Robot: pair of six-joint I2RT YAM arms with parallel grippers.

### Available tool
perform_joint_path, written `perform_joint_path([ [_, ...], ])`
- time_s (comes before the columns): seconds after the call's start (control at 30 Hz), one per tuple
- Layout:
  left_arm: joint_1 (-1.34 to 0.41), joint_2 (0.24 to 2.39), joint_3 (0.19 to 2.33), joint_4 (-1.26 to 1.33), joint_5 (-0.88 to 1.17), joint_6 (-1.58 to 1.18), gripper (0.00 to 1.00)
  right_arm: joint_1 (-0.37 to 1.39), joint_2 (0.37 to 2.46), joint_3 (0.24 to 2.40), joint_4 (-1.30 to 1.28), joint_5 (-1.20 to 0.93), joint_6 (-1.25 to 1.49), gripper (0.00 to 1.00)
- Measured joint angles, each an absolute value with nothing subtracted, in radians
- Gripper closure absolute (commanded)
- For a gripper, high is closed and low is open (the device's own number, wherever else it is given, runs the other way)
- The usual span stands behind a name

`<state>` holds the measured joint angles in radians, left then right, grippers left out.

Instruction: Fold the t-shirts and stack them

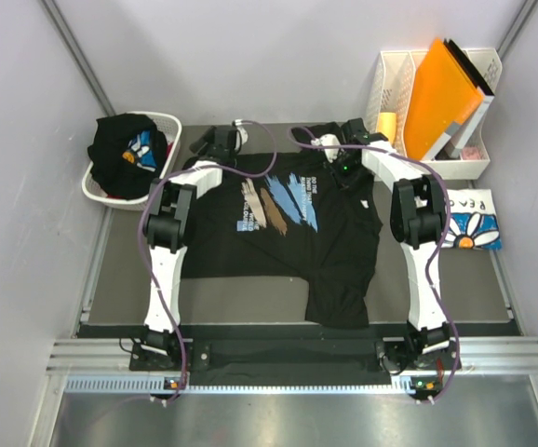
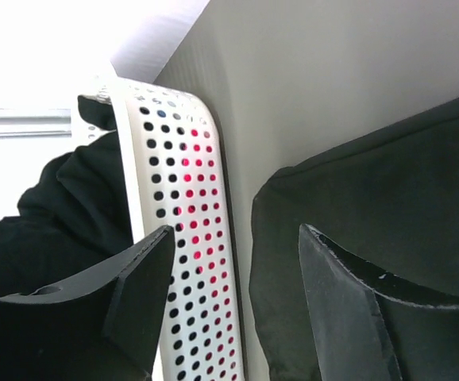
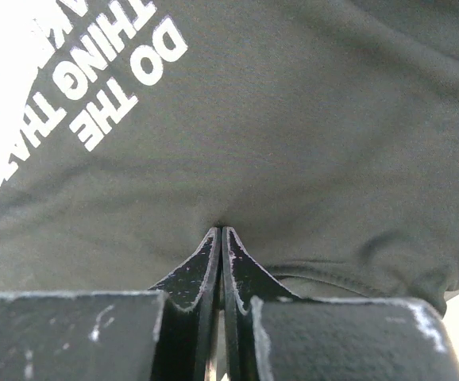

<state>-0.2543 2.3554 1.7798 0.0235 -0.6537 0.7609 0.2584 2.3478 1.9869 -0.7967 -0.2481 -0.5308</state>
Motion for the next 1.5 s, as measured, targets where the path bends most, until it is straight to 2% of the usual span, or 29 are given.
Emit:
perform_joint_path([
  [0.13,-0.264,2.356,1.749,0.058,-0.664,0.785,0.34,0.257,2.347,1.984,-0.794,-0.254,-0.530,1.00],
  [0.37,-0.270,2.392,1.739,0.020,-0.650,0.782,0.44,0.252,2.342,1.975,-0.789,-0.256,-0.531,1.00],
  [0.43,-0.270,2.393,1.759,-0.023,-0.640,0.762,0.56,0.252,2.339,1.970,-0.786,-0.257,-0.531,1.00],
  [0.53,-0.269,2.393,1.790,-0.112,-0.584,0.706,0.99,0.252,2.339,1.969,-0.786,-0.256,-0.531,1.00],
  [0.93,-0.259,2.394,1.910,-0.412,-0.376,0.601,1.00,0.251,2.339,1.969,-0.786,-0.257,-0.530,1.00],
  [1.5,-0.207,2.437,2.135,-0.785,0.167,0.549,1.00,0.237,2.331,1.963,-0.794,-0.248,-0.530,1.00],
])
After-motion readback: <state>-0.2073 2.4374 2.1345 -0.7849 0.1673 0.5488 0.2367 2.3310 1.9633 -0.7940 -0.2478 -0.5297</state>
